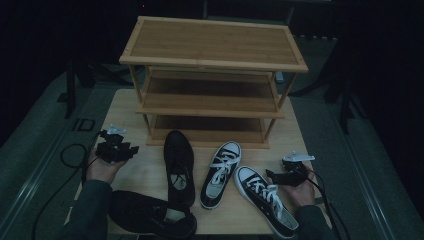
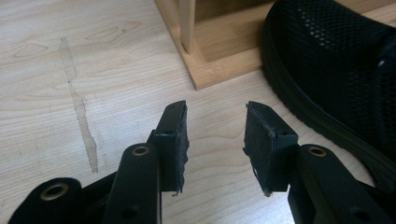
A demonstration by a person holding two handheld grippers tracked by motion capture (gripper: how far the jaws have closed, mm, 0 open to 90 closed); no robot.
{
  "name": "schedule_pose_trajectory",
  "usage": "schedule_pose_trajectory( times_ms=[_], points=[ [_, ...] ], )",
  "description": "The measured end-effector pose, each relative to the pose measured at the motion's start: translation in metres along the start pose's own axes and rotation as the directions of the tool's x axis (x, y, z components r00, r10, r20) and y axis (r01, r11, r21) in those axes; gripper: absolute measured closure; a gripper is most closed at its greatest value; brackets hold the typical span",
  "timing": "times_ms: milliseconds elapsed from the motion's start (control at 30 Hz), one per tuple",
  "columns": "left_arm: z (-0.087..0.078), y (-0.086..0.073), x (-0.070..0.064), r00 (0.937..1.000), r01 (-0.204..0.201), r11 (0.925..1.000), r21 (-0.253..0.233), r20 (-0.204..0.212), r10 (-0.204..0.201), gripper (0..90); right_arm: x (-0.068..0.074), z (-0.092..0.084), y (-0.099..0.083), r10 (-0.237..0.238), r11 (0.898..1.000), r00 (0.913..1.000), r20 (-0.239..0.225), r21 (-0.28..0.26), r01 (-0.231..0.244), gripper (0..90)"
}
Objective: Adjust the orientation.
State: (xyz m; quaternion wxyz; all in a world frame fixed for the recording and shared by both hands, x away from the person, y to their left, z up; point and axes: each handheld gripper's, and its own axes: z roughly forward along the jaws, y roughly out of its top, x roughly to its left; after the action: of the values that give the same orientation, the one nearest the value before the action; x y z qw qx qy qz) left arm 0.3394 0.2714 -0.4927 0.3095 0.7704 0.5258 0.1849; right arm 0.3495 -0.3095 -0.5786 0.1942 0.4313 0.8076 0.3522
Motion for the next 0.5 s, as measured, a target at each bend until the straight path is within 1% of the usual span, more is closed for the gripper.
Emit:
schedule_pose_trajectory(
  times_ms=[133,300,500],
  points=[
    [-0.004,-0.002,0.001,1.0000,-0.003,1.0000,-0.004,0.002,0.003,59.7,0.000,0.000,0.000,-0.004,1.000,1.0000,-0.004,-0.001,0.004,14.2],
    [-0.009,-0.006,0.002,1.0000,0.001,1.0000,-0.009,-0.001,-0.001,59.7,0.000,0.000,0.000,0.000,1.000,1.0000,-0.004,-0.001,0.000,14.4],
    [-0.014,-0.010,0.001,0.9999,-0.009,0.9999,-0.005,0.011,0.009,59.8,0.002,0.000,0.000,0.010,1.000,0.9999,0.008,-0.004,-0.010,14.9]
  ],
)
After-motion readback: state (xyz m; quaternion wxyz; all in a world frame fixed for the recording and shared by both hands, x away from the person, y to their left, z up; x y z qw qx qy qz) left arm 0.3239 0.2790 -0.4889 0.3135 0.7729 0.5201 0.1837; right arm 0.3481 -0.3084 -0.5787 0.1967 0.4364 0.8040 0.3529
